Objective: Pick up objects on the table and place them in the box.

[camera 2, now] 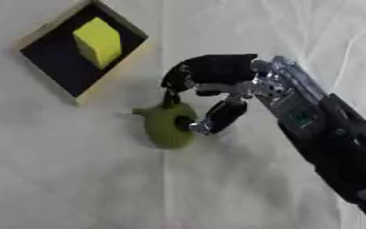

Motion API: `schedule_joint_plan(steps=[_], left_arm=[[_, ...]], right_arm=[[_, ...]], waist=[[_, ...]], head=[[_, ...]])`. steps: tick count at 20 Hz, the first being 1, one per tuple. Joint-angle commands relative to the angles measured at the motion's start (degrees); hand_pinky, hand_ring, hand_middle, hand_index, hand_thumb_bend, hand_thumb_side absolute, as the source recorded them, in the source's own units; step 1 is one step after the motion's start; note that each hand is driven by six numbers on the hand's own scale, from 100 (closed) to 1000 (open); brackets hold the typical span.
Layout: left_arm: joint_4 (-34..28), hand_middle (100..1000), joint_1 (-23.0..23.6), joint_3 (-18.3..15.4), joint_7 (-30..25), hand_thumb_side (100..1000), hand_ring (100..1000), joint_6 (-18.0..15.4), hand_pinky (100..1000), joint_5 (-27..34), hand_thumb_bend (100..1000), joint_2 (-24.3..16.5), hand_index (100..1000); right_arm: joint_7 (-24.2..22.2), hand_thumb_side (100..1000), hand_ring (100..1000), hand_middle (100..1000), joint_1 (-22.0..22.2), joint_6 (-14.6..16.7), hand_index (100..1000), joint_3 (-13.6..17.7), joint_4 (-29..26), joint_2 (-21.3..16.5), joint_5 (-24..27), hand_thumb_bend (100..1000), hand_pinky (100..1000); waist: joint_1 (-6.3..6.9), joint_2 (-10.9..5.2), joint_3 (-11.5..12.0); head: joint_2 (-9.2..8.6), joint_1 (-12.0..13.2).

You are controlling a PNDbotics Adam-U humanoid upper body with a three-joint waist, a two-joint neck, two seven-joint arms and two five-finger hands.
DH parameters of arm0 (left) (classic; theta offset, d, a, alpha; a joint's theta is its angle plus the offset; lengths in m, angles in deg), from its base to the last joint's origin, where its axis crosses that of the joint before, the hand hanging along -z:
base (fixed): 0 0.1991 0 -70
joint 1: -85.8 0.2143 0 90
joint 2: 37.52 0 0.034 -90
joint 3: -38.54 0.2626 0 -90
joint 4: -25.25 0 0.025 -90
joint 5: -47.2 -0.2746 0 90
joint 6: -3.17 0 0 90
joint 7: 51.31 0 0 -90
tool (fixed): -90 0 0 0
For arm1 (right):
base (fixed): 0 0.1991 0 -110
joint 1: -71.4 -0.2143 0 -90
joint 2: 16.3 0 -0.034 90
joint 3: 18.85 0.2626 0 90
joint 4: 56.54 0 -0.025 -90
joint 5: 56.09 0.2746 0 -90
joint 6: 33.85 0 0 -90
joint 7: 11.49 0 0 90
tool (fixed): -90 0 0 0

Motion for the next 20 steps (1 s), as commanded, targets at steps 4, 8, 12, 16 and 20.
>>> schedule_joint_plan(steps=[4, 8, 12, 16, 20], left_arm=[[-1.1, 688, -0.5, -0.5, 0.0, 672, 634, 0.3, 831, -0.1, 100, -0.8, 802], [-1.1, 689, -0.5, -0.4, 0.0, 672, 634, 0.4, 831, -0.1, 100, -0.7, 802], [-1.1, 690, -0.5, -0.4, -0.1, 672, 634, 0.5, 831, 0.0, 100, -0.6, 802], [-1.1, 691, -0.4, -0.4, -0.2, 672, 634, 0.6, 831, 0.0, 100, -0.6, 802], [-1.1, 690, -0.3, -0.3, -0.3, 672, 634, 0.7, 830, -0.1, 100, -0.5, 801]], right_arm=[[-7.2, 293, 681, 356, -0.8, 7.7, 578, 0.7, -0.6, 0.1, 0.1, 100, 801], [-4.6, 293, 654, 336, -0.8, 6.6, 563, 0.6, -0.6, 0.5, 0.1, 100, 779], [-1.8, 274, 633, 313, -0.7, 5.7, 544, 0.4, -0.9, 0.8, 1.0, 100, 760], [0.9, 246, 624, 305, -0.9, 5.9, 541, 0.6, -2.3, 0.7, 3.0, 100, 753], [3.9, 313, 625, 315, -1.8, 7.1, 549, 0.9, -5.1, -0.3, 5.3, 100, 751]], waist=[[0.2, -1.29, 0.2], [0.14, -1.3, 0.3], [0.12, -1.34, 0.2], [0.15, -1.4, 0.1], [0.1, -1.65, -0.1]], head=[[-0.63, 0.2], [-0.65, 0.3], [-0.6, 0.3], [-0.56, 0.4], [-0.49, 0.5]])
